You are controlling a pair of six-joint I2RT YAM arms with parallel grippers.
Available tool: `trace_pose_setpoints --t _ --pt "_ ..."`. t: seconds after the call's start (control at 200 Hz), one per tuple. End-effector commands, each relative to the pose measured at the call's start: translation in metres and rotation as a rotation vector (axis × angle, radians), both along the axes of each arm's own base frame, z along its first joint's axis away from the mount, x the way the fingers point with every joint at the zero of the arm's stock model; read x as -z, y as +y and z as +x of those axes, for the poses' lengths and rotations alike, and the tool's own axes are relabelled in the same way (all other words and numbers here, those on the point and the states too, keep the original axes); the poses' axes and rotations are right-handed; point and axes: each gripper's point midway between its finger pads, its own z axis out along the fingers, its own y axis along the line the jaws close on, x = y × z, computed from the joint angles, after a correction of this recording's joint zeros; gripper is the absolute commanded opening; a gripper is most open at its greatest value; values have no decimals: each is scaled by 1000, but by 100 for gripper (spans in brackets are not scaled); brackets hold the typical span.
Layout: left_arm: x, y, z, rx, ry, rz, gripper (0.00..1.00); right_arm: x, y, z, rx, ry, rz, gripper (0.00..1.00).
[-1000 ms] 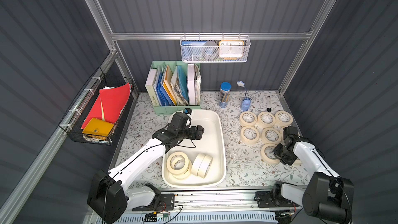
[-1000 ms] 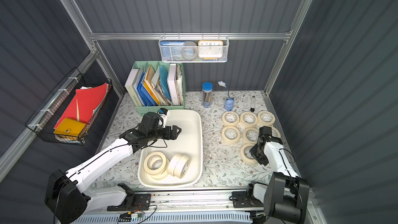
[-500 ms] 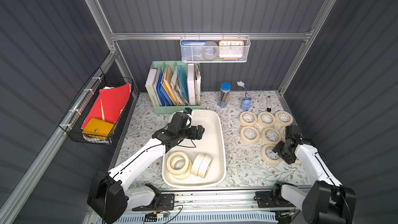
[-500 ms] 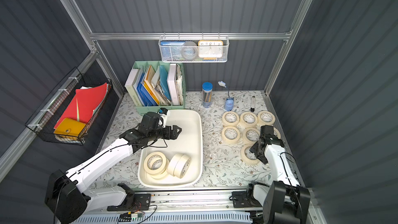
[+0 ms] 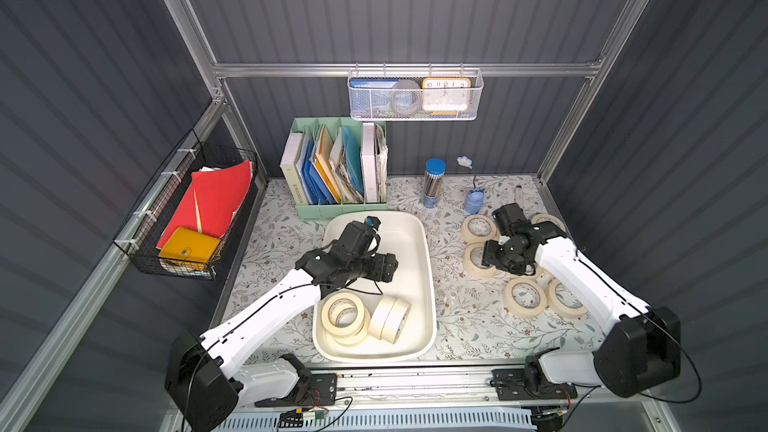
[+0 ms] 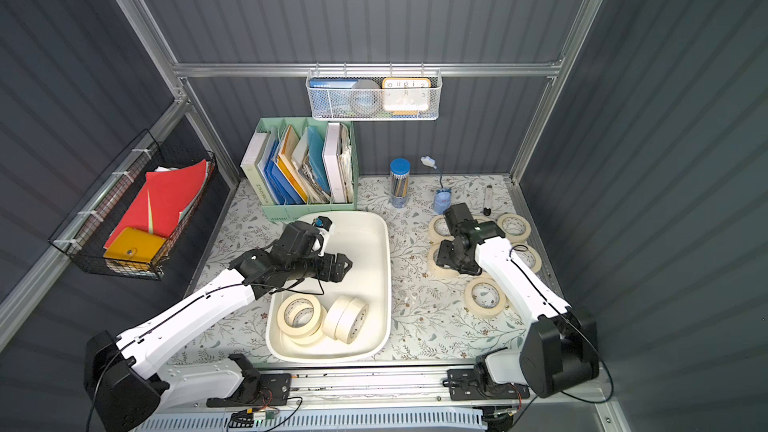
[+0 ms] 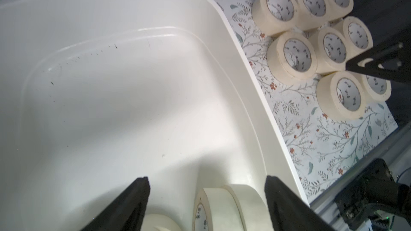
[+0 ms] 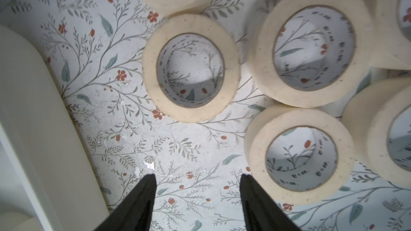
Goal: Take out the art tape in the storage box
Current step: Adjust the art tape in the storage box.
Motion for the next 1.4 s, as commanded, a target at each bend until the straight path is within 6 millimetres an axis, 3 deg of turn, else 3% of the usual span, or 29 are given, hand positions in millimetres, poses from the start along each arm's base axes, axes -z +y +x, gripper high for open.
trace_pose_setpoints --t 0.0,0.18,0.385,0.81,1.026,1.226,1.396 --pt "13 10 -31 -24 126 58 86 3 16 -4 -70 54 -14 66" --pt "20 10 -54 -42 193 -24 85 10 32 4 -121 69 -7 66" --pt "34 16 -77 -50 279 -54 82 11 30 4 -142 71 -32 66" --pt "70 22 -81 -58 360 41 79 18 28 1 -143 87 -40 65" --pt "79 3 -73 -18 374 9 75 20 28 1 -141 89 -46 65" --pt "77 -16 -61 -13 343 -82 60 24 23 0 -140 89 -67 65" --pt "65 -33 -42 -15 277 -164 29 28 24 -1 -143 97 -65 65"
